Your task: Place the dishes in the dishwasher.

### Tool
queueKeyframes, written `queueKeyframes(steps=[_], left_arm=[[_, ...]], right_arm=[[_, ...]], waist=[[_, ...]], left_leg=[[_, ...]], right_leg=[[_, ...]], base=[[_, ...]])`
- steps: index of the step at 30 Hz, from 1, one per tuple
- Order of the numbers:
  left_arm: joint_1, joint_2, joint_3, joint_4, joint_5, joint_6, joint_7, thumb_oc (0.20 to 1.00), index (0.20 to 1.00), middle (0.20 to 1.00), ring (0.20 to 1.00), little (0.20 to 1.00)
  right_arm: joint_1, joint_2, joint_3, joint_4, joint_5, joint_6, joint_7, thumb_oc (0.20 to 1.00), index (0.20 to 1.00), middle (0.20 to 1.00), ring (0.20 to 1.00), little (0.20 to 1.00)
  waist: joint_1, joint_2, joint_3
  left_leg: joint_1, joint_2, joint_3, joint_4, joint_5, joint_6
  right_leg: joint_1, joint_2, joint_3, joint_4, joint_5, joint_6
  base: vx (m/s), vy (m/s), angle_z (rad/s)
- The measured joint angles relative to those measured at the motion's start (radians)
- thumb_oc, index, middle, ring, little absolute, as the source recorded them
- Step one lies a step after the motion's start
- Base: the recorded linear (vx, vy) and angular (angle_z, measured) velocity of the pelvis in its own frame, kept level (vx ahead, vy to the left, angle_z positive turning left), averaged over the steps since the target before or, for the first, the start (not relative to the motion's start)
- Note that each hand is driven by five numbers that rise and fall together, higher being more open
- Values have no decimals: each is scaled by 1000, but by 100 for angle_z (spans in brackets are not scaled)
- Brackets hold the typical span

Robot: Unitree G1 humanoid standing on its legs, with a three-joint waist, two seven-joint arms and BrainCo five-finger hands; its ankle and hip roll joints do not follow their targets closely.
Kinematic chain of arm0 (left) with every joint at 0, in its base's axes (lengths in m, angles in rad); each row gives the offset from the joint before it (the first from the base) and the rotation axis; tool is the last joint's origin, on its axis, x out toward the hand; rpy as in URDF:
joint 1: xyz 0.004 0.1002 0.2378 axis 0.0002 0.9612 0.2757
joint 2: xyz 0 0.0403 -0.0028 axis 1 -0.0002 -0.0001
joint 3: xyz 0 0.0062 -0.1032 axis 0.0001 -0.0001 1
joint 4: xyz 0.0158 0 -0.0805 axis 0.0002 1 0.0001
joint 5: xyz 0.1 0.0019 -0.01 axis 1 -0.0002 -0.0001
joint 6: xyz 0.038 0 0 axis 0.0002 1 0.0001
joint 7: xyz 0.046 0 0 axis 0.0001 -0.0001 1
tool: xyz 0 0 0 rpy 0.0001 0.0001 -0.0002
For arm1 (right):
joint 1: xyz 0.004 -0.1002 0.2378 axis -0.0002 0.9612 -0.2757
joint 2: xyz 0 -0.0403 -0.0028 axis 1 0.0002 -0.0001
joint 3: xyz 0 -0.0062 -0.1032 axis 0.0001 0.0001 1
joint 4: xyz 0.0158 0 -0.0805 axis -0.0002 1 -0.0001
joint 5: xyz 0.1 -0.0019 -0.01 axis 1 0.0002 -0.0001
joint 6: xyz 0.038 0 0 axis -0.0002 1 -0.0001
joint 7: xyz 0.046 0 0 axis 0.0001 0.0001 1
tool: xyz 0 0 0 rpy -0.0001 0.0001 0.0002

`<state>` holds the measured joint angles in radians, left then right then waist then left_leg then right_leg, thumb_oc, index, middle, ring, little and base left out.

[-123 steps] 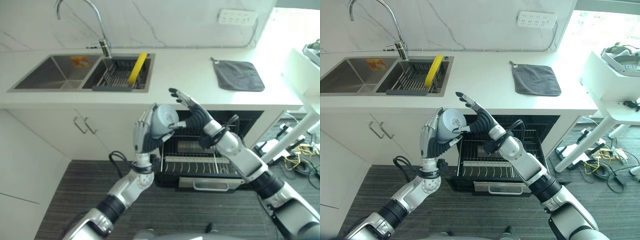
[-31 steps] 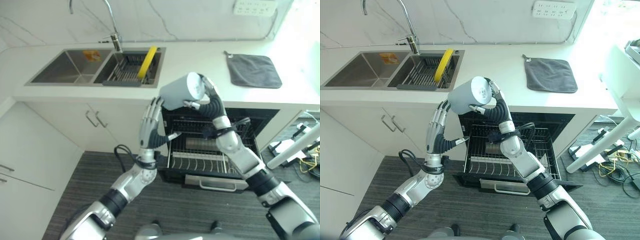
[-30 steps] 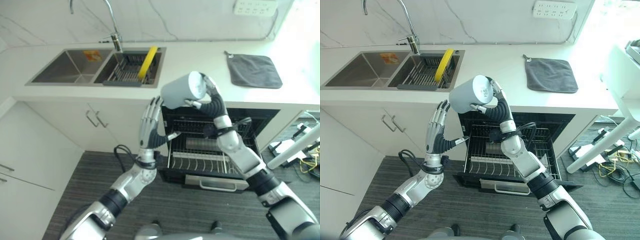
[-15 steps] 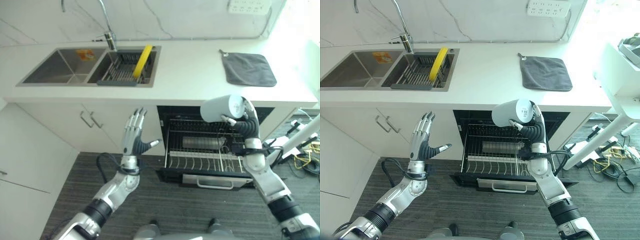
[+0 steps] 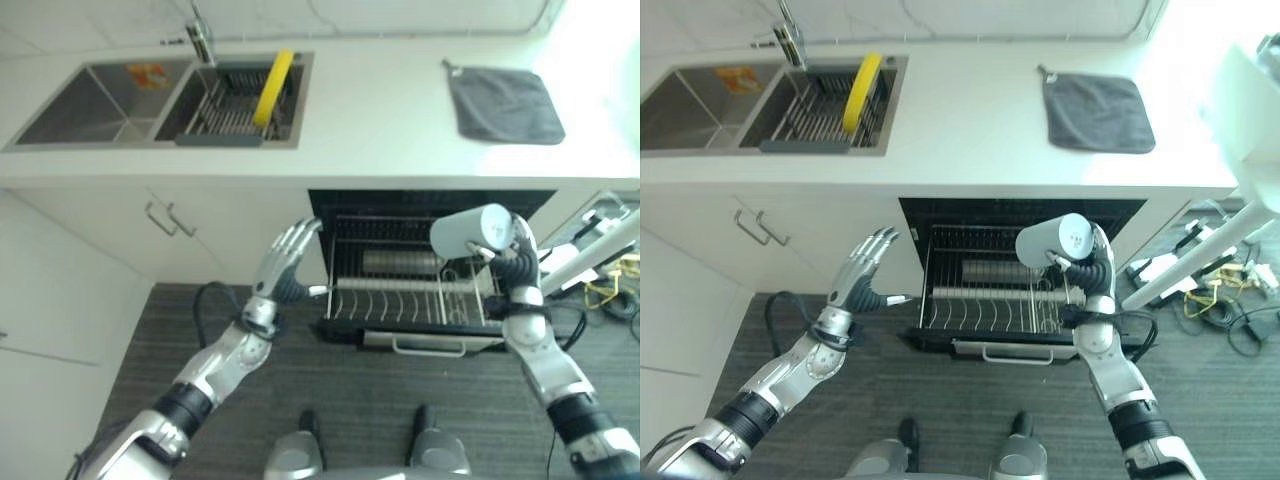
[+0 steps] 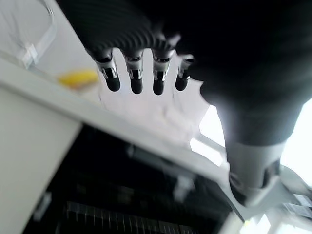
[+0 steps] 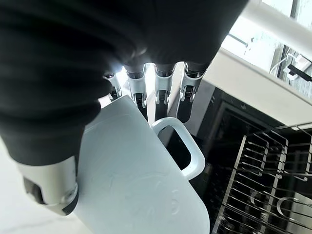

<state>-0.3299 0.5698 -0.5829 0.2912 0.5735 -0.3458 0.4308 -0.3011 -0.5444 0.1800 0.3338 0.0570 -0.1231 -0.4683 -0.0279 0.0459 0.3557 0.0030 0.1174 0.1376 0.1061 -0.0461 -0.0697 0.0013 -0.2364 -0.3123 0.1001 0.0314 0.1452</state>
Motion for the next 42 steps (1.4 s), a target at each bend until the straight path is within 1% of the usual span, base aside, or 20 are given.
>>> queueKeyframes(steps=[1,3,5,6,7,9,10,12,13,17,19,22,26,31,35,39,42], left_arm=[[-5,1,-17,-22,-13,-2,-62,1000,1000,1000,1000,1000],[-25,5,-54,-73,-54,0,-219,1000,1000,1000,1000,1000],[-32,8,-55,-95,-90,8,-305,1000,1000,1000,1000,1000],[-47,19,-57,-116,-128,27,-387,1000,1000,1000,1000,1000],[-51,31,-56,-124,-145,37,-437,1000,1000,1000,1000,1000],[-65,64,-63,-134,-168,43,-505,1000,1000,1000,1000,1000],[-76,88,-76,-135,-184,44,-556,1000,1000,1000,1000,1000],[-88,103,-88,-151,-202,45,-601,1000,1000,1000,1000,1000],[-102,115,-93,-172,-202,45,-617,1000,1000,1000,1000,1000],[-147,157,-108,-194,-199,54,-616,1000,1000,1000,1000,1000],[-166,158,-112,-194,-176,71,-579,1000,1000,1000,1000,1000],[-201,160,-127,-188,-113,104,-528,1000,1000,1000,1000,1000],[-221,176,-127,-187,-80,121,-507,1000,1000,1000,1000,1000],[-232,177,-165,-188,-70,126,-504,1000,1000,1000,1000,1000],[-233,197,-164,-192,-68,130,-491,1000,1000,1000,1000,1000],[-245,203,-165,-194,-68,130,-481,1000,1000,1000,1000,1000],[-261,206,-165,-194,-69,130,-472,1000,1000,1000,1000,1000]], right_arm=[[-26,-10,-1,20,-1,7,17,200,200,200,200,200],[-73,-45,-2,37,-11,16,60,200,200,200,200,200],[-108,-60,-2,56,-37,37,85,200,200,200,200,200],[-134,-96,-2,69,-39,51,115,200,200,200,200,200],[-145,-105,-3,92,-44,52,130,200,200,200,200,200],[-165,-128,-4,139,-47,53,154,200,200,200,200,200],[-180,-135,-9,159,-48,53,157,200,200,200,200,200],[-204,-144,-19,174,-57,53,157,200,200,200,200,200],[-228,-162,-21,189,-81,52,157,200,200,200,200,200],[-322,-201,-24,247,-122,53,154,200,200,200,200,200],[-360,-218,-23,256,-127,55,151,200,200,200,200,200],[-423,-243,-5,327,-129,59,133,200,200,200,200,200],[-473,-245,9,370,-137,64,124,200,200,200,200,200],[-504,-250,52,434,-156,64,106,200,200,200,200,200],[-536,-250,54,452,-156,65,89,200,200,200,200,200],[-593,-251,87,491,-158,76,90,200,200,200,200,200],[-593,-250,93,492,-168,91,101,200,200,200,200,200]], waist=[[-1,5,7],[-6,15,46],[-15,25,65],[-22,40,83],[-23,45,87],[-20,48,89],[-21,54,100],[-21,65,121],[-20,73,144],[-14,90,173],[-7,91,183],[10,89,190],[22,89,190],[23,89,190],[29,89,190],[34,90,190],[35,90,190]], left_leg=[[-7,-1,2,0,0,0],[-6,-3,3,1,0,0],[-7,-7,7,1,0,0],[-8,-16,12,0,0,1],[-10,-18,15,0,0,1],[-20,-19,30,1,2,5],[-20,-23,37,1,4,7],[-20,-30,38,2,5,9],[-22,-34,38,3,7,12],[-92,-37,37,42,9,15],[-123,-37,38,60,10,16],[-163,-38,37,86,11,20],[-201,-29,32,110,11,20],[-249,-27,30,128,14,21],[-285,-25,32,140,14,21],[-296,-27,36,141,14,21],[-296,-30,36,141,14,21]], right_leg=[[-9,-1,2,2,0,1],[-10,-3,3,6,1,1],[-10,-9,2,6,1,2],[-11,-18,1,6,2,4],[-12,-21,1,7,2,4],[-24,-25,0,9,1,5],[-26,-30,0,11,2,6],[-28,-37,1,16,2,6],[-32,-42,1,21,2,8],[-106,-55,5,71,-4,11],[-143,-59,14,100,-9,8],[-201,-70,27,164,-32,3],[-251,-70,31,218,-51,-10],[-302,-72,35,241,-53,-15],[-340,-73,40,255,-56,-18],[-358,-75,48,262,-56,-19],[-359,-78,49,263,-56,-19]], base=[[-32,49,0],[-27,59,0],[-20,70,3],[-13,65,4],[-8,56,4],[-10,43,3],[-23,48,2],[-29,29,3],[-45,11,4],[-76,-5,5],[-94,-26,-2],[-92,-61,0],[-59,-49,2],[-34,-32,1],[-28,-18,-2],[-4,2,-3],[0,0,0]])
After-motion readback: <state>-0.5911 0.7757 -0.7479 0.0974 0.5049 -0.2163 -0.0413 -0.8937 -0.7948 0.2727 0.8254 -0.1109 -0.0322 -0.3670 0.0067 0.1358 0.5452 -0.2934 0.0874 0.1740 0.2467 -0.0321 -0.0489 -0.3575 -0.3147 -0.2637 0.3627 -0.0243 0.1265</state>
